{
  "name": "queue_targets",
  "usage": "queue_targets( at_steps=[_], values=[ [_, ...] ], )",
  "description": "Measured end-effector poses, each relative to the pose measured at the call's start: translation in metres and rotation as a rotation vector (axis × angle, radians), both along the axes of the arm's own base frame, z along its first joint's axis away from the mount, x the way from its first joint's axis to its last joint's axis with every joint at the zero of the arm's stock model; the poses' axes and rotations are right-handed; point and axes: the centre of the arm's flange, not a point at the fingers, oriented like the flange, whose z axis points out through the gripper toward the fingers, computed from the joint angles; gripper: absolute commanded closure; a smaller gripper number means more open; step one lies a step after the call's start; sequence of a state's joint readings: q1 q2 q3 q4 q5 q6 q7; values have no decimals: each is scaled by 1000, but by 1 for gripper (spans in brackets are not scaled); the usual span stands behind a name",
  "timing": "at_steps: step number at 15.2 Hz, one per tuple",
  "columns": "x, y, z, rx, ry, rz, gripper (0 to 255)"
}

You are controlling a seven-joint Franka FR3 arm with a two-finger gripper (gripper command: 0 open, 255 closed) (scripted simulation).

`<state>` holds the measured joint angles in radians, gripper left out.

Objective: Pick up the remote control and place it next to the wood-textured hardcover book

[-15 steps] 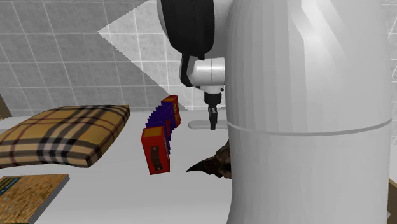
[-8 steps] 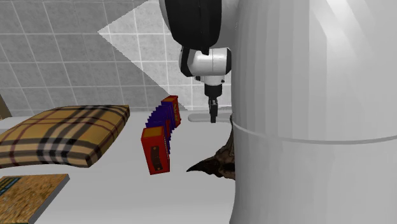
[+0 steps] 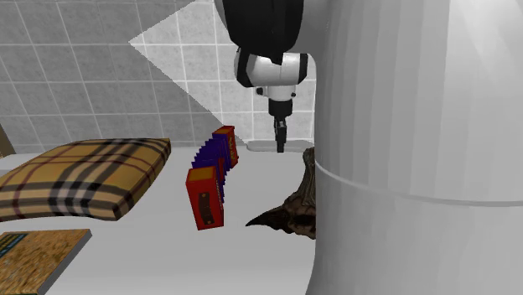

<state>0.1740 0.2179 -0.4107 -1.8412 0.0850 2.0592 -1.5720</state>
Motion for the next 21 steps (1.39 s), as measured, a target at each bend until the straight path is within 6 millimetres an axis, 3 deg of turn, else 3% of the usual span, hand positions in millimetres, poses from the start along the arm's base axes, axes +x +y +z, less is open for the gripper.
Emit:
queue_targets(
  at_steps=[9, 21],
  values=[
    [-67, 86, 1, 1, 1, 1, 255],
    [-165, 217, 4, 0, 0, 2, 255]
  ],
)
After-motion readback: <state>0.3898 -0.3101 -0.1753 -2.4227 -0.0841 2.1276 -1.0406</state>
